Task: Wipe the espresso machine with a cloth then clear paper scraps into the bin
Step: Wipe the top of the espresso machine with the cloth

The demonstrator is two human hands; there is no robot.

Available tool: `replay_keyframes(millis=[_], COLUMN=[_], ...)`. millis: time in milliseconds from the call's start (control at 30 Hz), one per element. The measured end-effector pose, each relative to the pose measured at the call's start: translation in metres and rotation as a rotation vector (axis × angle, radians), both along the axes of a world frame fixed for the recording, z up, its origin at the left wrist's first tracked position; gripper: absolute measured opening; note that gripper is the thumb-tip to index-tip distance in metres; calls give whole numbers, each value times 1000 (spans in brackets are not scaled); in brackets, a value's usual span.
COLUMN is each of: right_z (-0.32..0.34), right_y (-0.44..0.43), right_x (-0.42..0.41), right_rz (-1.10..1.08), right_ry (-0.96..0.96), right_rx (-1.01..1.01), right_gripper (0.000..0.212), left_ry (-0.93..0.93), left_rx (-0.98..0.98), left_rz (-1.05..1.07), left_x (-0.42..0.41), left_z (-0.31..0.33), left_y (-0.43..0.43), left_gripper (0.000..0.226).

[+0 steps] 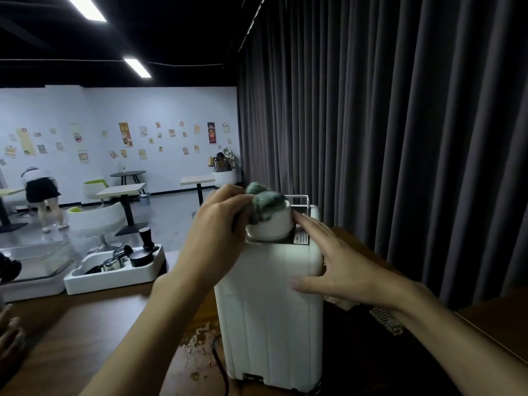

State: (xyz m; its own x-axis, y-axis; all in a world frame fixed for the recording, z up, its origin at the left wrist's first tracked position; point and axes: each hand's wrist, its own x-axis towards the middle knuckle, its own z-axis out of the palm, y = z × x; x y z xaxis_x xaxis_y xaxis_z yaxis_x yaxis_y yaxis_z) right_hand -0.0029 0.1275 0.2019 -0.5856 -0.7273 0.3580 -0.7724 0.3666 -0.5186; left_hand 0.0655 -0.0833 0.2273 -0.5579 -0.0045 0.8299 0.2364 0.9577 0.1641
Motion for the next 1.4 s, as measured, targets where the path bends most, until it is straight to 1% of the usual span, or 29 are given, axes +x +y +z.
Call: replay_keyframes(millis=[67, 233, 267, 333, 400, 500, 567, 633, 700, 800, 867, 967, 1000, 1033, 1100, 1133, 1200, 1300, 1333, 1400], right_z=[-2, -6, -6, -5, -5, -7, -8, -9, -9, -9, -10, -20, -26, -32, -43, -46, -49, -51, -51, -50], right_y=[0, -1, -1, 0, 0, -4, -5, -4, -2, -2, -1, 2, 2, 1, -1, -4, -13, -40, -50, -64], right_x=[-1, -7, -8, -9, -9, -3, 0, 0, 1, 3, 0, -6, -8, -10, -16, -18, -18, -2, 5, 15], right_rz=[6, -4, 11, 38, 66, 59, 51, 56, 64, 64, 64, 103, 104, 98, 94, 96, 63, -5, 0, 14], right_ry=[-9, 22, 3, -104, -196, -244, -256, -264, -280, -274, -236, -231, -220, -200, -191, -200, -179, -140, -129, -75], right_rx=[-12, 10, 18, -15, -95, -201, -236, -238, -244, -245, -245, -293, -294, -281, -257, -252, -223, -152, -111, -21], right_gripper=[107, 110, 110, 107, 96, 70, 65, 64, 64, 65, 63, 45, 45, 50, 71, 78, 82, 88, 88, 78], left_ry=[5, 16, 18, 39, 60, 168, 249, 274, 245, 183, 220, 297, 297, 283, 259, 254, 215, 146, 109, 54], left_rx=[50, 48, 84, 148, 180, 279, 360, 411, 371, 285, 369, 625, 679, 719, 780, 816, 882, 891, 903, 910], left_rz=[51, -41, -26, 27, 55, 75, 99, 115, 66, -23, 20, 145, 159, 165, 151, 129, 105, 157, 166, 173], left_x=[3, 10, 13, 23, 36, 41, 38, 34, 30, 26, 25, 28, 29, 28, 25, 23, 20, 15, 15, 15], left_z=[-2, -7, -9, -20, -38, -70, -89, -106, -120, -127, -123, -114, -112, -110, -110, -109, -106, -94, -88, -78], left_y=[-4, 12, 8, -1, -1, 11, 19, 31, 49, 62, 52, 37, 38, 41, 44, 43, 32, -2, -14, -30], left_gripper=[19, 25, 26, 27, 27, 24, 24, 26, 28, 24, 22, 22, 24, 28, 38, 38, 26, 8, 4, 6])
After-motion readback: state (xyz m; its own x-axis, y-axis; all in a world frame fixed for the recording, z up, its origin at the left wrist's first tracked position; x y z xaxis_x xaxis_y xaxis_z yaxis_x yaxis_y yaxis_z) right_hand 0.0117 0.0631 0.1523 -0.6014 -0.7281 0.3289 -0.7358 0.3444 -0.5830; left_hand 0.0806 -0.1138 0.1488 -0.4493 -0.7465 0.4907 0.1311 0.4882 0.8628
